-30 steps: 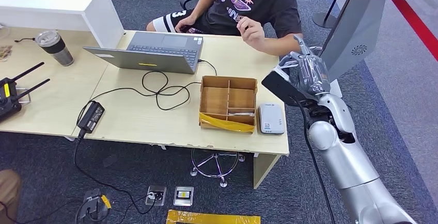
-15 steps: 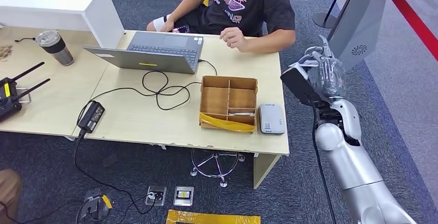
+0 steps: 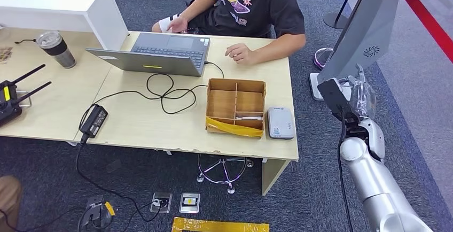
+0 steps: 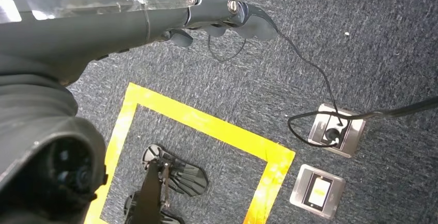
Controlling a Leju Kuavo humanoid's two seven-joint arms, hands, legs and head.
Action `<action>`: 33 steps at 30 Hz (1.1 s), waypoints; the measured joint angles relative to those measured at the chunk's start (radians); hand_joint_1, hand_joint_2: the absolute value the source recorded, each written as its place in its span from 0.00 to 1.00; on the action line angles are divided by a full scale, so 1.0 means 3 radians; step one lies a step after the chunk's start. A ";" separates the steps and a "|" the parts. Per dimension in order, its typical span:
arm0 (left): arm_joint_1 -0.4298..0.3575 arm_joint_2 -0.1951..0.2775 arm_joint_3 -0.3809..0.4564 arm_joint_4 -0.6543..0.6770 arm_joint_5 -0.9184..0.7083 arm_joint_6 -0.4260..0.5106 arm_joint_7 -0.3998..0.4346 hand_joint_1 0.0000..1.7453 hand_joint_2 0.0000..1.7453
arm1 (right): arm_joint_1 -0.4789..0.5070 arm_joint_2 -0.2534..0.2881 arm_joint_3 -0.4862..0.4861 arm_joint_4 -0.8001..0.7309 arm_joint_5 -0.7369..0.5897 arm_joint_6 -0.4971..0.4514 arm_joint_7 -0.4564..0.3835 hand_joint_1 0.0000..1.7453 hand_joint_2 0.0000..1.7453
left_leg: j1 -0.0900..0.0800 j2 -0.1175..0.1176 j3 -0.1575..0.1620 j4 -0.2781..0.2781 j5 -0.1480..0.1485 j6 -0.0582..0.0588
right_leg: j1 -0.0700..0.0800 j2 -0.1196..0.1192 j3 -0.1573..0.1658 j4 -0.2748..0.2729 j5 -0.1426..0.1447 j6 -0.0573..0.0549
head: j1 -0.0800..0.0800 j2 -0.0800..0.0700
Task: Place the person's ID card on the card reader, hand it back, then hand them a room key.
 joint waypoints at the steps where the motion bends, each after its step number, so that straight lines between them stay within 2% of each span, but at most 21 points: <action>1: 0.0000 0.0000 0.0000 0.0000 0.0002 0.0002 0.0000 0.00 0.00 | 0.0002 -0.0001 -0.0023 0.0039 -0.0019 -0.0008 -0.0003 1.00 1.00 | 0.0000 0.0000 0.0000 0.0000 0.0000 0.0000 | 0.0000 0.0000 0.0000 0.0000 0.0000 0.0000 | 0.0000 0.0000; 15: -0.0002 0.0009 -0.0001 0.0000 0.0024 0.0011 0.0000 0.00 0.00 | 0.0047 0.0011 -0.0148 0.0305 -0.0087 -0.0028 -0.0112 1.00 1.00 | 0.0000 0.0001 -0.0001 0.0000 0.0000 0.0000 | -0.0001 0.0001 0.0000 0.0000 0.0000 0.0000 | 0.0000 0.0000; 24: -0.0002 0.0008 -0.0001 0.0000 0.0036 0.0011 0.0000 0.00 0.00 | 0.0153 0.0223 -0.0130 0.0334 -0.0018 0.0086 -0.0158 1.00 1.00 | 0.0000 0.0000 -0.0002 -0.0001 0.0000 0.0000 | 0.0000 -0.0001 0.0001 0.0001 0.0000 0.0000 | -0.0001 0.0000; 33: -0.0002 0.0006 -0.0002 0.0000 0.0024 0.0008 0.0001 0.00 0.00 | 0.0253 0.0342 -0.0049 0.0334 0.0046 0.0179 -0.0183 1.00 1.00 | -0.0001 0.0000 -0.0002 0.0000 0.0000 0.0000 | -0.0001 0.0000 0.0000 0.0000 0.0000 0.0000 | 0.0000 0.0000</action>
